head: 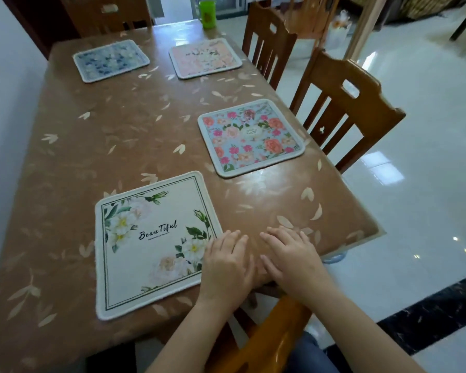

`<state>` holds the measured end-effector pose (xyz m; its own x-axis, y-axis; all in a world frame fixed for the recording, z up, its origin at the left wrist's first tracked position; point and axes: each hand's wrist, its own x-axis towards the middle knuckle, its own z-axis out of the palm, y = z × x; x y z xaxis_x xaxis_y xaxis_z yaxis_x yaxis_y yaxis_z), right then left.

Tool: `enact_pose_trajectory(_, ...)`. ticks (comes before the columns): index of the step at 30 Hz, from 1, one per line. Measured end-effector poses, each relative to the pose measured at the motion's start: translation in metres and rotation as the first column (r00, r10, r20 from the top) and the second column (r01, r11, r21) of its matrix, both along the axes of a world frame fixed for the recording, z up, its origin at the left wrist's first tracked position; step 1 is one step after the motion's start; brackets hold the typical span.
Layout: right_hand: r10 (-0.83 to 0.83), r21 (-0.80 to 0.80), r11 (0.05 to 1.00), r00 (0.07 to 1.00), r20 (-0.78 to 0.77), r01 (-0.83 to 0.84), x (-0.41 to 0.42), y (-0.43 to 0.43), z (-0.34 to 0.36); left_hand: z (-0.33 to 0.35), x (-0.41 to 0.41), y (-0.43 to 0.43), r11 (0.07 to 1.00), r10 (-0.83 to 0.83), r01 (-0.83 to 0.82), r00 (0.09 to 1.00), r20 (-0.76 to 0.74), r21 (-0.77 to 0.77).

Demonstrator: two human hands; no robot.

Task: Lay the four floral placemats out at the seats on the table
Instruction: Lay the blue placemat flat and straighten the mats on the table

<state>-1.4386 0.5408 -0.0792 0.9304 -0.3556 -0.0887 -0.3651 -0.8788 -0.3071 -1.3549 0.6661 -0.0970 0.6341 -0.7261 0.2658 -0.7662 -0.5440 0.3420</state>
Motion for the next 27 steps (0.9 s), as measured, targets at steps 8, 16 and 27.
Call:
enact_pose_trajectory(8, -0.069, -0.039, 0.996, 0.983, 0.170, 0.077, -0.043, -0.113, 0.025, 0.019, -0.041, -0.110, 0.999, -0.019, 0.020, 1.000, -0.025, 0.049)
enact_pose_trajectory(16, -0.130, -0.116, 0.980, 0.963, 0.236, 0.160, -0.108, -0.237, 0.039, 0.038, -0.090, -0.250, 0.989, -0.147, 0.146, 0.989, 0.024, 0.017)
enact_pose_trajectory(27, -0.287, -0.127, 0.936, 0.921, 0.264, 0.328, -0.165, -0.339, 0.036, 0.042, -0.135, -0.371, 0.959, -0.280, 0.275, 0.957, 0.080, 0.060)
